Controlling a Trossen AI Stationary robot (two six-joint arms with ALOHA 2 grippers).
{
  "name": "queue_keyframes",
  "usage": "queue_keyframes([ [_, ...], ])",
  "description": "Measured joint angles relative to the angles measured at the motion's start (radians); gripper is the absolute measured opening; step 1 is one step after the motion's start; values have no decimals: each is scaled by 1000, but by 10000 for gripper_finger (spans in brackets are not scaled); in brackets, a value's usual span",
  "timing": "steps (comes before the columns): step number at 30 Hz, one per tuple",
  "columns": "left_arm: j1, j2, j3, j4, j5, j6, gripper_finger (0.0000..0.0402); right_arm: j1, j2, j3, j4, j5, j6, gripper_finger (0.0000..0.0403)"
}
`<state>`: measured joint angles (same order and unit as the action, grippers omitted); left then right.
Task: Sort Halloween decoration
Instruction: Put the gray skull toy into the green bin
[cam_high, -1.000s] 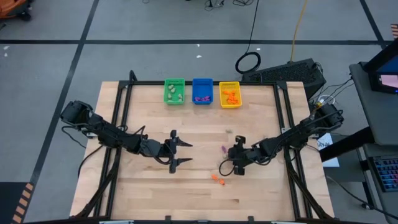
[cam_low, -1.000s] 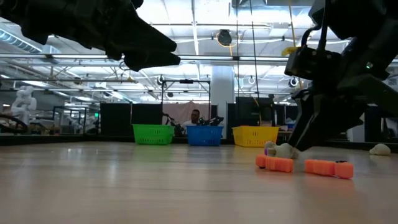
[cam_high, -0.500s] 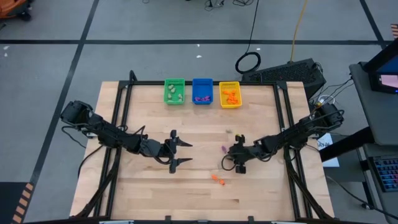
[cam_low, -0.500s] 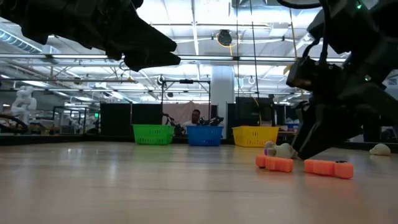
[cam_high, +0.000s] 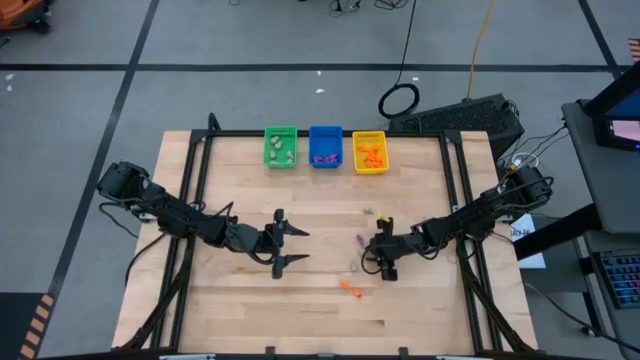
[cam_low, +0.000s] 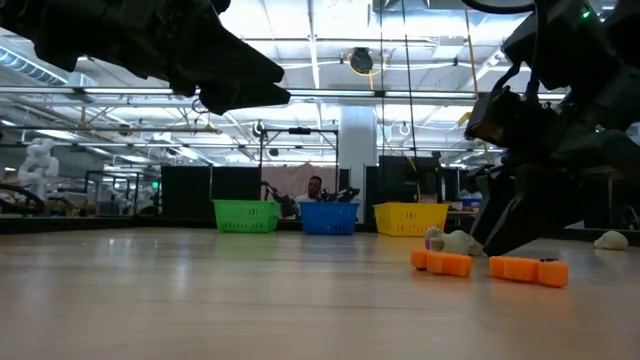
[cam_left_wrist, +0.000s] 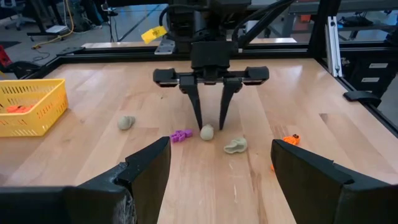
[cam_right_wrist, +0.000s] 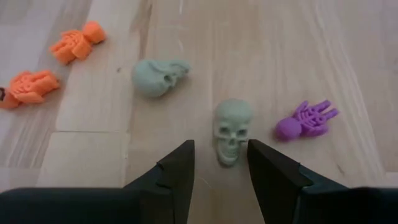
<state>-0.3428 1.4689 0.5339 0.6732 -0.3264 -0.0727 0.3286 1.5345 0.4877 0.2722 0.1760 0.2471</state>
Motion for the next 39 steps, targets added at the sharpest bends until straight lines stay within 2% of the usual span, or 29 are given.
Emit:
queue_keyframes([
  [13, 0, 0, 0, 0, 0, 0, 273, 0, 0, 0, 1, 7, 103, 137],
  [20, 0, 0, 0, 0, 0, 0, 273, 0, 0, 0, 0, 39, 107, 135],
  [33, 0, 0, 0, 0, 0, 0, 273, 0, 0, 0, 0, 40, 81, 69],
  [39, 0, 0, 0, 1, 0, 0, 273, 0, 0, 0, 0, 59, 71, 67],
])
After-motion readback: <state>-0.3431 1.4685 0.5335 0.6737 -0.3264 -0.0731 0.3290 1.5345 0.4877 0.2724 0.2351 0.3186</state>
